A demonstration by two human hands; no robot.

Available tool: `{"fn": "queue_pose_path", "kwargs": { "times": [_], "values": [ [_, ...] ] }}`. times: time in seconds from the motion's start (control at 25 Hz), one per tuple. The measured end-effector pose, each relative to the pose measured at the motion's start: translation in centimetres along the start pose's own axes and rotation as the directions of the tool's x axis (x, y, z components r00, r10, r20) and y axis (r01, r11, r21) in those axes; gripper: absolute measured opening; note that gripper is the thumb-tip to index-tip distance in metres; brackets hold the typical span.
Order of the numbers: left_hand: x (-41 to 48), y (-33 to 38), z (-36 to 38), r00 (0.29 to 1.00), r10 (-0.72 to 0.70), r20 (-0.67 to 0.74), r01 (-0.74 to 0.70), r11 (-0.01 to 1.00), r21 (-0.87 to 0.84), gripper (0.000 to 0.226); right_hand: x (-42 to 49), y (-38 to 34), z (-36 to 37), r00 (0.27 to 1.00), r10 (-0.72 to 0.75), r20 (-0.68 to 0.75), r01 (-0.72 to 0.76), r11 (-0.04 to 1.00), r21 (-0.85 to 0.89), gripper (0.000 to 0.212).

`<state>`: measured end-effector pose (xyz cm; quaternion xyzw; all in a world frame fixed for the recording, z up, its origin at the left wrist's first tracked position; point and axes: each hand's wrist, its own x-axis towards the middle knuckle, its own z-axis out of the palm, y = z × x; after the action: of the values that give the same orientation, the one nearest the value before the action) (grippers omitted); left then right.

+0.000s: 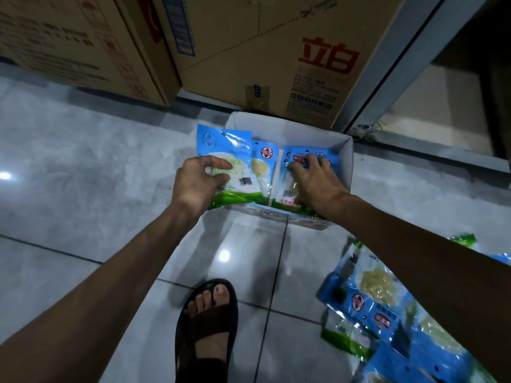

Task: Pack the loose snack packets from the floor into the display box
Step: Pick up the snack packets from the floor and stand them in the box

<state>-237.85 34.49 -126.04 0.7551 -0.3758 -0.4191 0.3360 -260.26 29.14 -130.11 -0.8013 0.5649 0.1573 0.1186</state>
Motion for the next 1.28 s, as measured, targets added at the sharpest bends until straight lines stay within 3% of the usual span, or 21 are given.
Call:
{"fn": "queue_pose_path", "kwargs": {
  "times": [0.08, 0.16, 0.2, 0.24, 0.28, 0.32, 0.4, 0.52, 0.6, 0.72, 0.8, 0.96, 1.12, 1.2, 1.24, 1.28],
  "values": [
    [-0.1, 0.1, -0.1, 1.0, -0.005, -0.003, 0.005, 1.0, -0.028, 0.025, -0.1, 0.2, -0.3, 1.0, -0.005, -0.028, 0.008, 0.996, 0.085, 0.082],
    [-0.4, 0.5, 0.0, 1.0, 0.017, -0.005, -0.017, 0.995, -0.101, 0.029, -0.2, -0.7, -1.4, 0.985, 0.013, -0.17, 0.052, 0.929, 0.368, 0.07],
    [-0.6, 0.7, 0.0, 0.999, 0.049, 0.015, -0.046, 0.988, -0.149, 0.031, -0.1, -1.5, -2.2, 0.981, 0.08, -0.177, 0.042, 0.801, 0.597, 0.059],
    [-0.9, 1.0, 0.0, 0.995, 0.093, 0.048, -0.081, 0.977, -0.197, 0.033, -0.2, -2.5, -3.1, 0.984, 0.133, -0.117, 0.016, 0.591, 0.807, 0.048],
    [-1.0, 1.2, 0.0, 0.987, 0.133, 0.087, -0.109, 0.964, -0.242, 0.035, -0.2, -3.3, -3.8, 0.988, 0.15, -0.026, -0.029, 0.355, 0.934, 0.037],
    [-1.1, 1.4, 0.0, 0.979, 0.164, 0.121, -0.125, 0.952, -0.28, 0.038, -0.3, -3.8, -4.5, 0.987, 0.152, 0.051, -0.078, 0.184, 0.98, 0.028],
    [-0.9, 1.5, -0.2, 0.966, 0.2, 0.164, -0.141, 0.938, -0.316, 0.043, -0.2, -3.7, -5.6, 0.983, 0.139, 0.122, -0.13, 0.056, 0.99, 0.021],
    [-0.8, 1.5, -0.3, 0.95, 0.243, 0.196, -0.176, 0.935, -0.307, 0.059, -0.1, -2.7, -6.6, 0.99, 0.057, 0.132, -0.136, 0.068, 0.988, 0.014],
    [-1.0, 1.8, -0.1, 0.942, 0.28, 0.188, -0.222, 0.935, -0.278, 0.082, -0.5, -2.6, -7.2, 0.986, 0.002, 0.165, -0.164, 0.103, 0.981, 0.014],
    [-1.0, 2.1, -0.1, 0.95, 0.302, 0.079, -0.285, 0.943, -0.172, 0.101, -0.8, -3.3, -8.4, 0.99, 0.001, 0.143, -0.143, 0.021, 0.99, 0.012],
    [-0.5, 2.2, -0.5, 0.971, 0.234, -0.045, -0.238, 0.966, -0.106, 0.087, -0.5, -3.3, -8.9, 0.995, 0.092, 0.03, -0.025, -0.05, 0.998, 0.01],
    [0.8, 0.7, -1.0, 0.989, 0.042, -0.141, -0.05, 0.997, -0.053, 0.038, 0.3, -3.5, -6.8, 0.964, 0.207, -0.165, 0.165, 0.017, 0.986, 0.033],
    [0.5, -1.3, -0.8, 0.998, -0.003, -0.056, 0.002, 1.0, -0.017, 0.02, 1.3, -5.6, -1.7, 0.985, 0.16, -0.065, 0.066, -0.002, 0.998, 0.035],
    [-0.1, -1.4, -0.8, 0.999, 0.046, 0.022, -0.048, 0.993, 0.103, 0.023, 1.9, -5.9, -0.7, 0.988, 0.122, 0.09, -0.085, -0.05, 0.995, 0.036],
    [-0.3, -1.5, -0.9, 0.996, 0.068, 0.051, -0.076, 0.982, 0.17, 0.026, 2.0, -6.0, -0.8, 0.981, 0.105, 0.166, -0.163, -0.034, 0.986, 0.037],
    [-0.5, -1.4, -0.9, 0.995, 0.082, 0.062, -0.094, 0.972, 0.217, 0.031, 1.9, -6.0, -1.1, 0.977, 0.098, 0.188, -0.194, 0.053, 0.98, 0.037]
  ]
}}
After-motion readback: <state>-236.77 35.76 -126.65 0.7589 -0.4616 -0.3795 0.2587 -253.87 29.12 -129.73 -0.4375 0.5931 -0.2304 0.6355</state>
